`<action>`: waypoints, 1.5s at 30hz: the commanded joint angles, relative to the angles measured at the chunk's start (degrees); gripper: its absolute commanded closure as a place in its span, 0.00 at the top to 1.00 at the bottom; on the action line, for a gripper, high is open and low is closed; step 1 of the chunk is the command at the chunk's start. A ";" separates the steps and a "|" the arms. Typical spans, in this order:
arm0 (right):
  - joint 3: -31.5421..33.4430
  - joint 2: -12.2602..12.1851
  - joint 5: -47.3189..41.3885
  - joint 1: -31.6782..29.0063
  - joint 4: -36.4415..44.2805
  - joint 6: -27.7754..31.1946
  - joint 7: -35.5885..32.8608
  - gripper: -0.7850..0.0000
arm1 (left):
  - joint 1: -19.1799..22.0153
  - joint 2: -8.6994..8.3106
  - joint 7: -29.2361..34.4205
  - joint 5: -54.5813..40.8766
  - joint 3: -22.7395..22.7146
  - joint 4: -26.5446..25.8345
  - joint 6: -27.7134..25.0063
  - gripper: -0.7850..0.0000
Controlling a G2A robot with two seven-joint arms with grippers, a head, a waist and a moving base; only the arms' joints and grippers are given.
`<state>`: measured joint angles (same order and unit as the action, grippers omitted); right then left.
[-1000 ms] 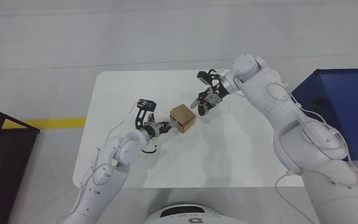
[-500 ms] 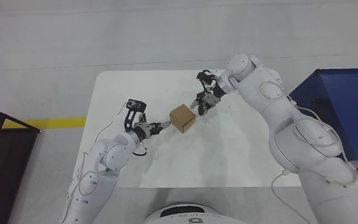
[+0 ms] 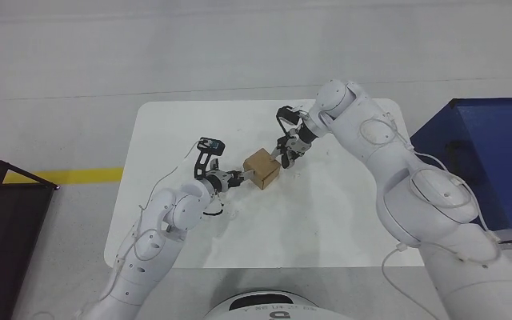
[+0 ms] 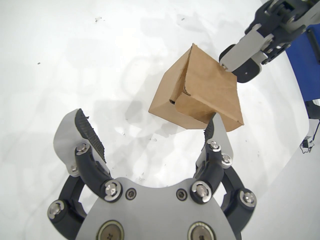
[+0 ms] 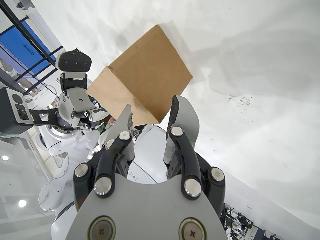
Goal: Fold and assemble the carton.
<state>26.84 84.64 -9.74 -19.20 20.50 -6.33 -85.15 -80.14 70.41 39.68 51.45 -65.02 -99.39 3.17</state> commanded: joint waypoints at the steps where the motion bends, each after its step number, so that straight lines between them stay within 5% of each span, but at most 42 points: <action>1: -0.16 0.30 0.39 -0.09 -0.11 0.13 -0.23 0.43 | 0.26 0.04 -0.09 -0.24 0.06 0.37 0.02 1.00; 14: 0.48 1.83 0.61 0.19 -2.32 2.24 -0.89 0.43 | -0.79 -0.12 -1.53 -0.46 -0.53 -0.14 -0.60 1.00; 26: 2.18 1.97 -0.01 0.96 -5.19 9.03 -2.21 0.44 | -6.15 -1.34 -3.75 -2.49 -7.03 -2.74 -3.65 1.00; 45: 3.33 2.85 1.20 0.94 -6.05 10.28 -2.64 0.43 | 2.89 -0.02 -1.04 -3.35 -0.22 4.33 -1.49 1.00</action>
<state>30.11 87.48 -8.60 -18.25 14.49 3.89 -87.76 -77.51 70.32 38.83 48.23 -65.54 -95.12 1.63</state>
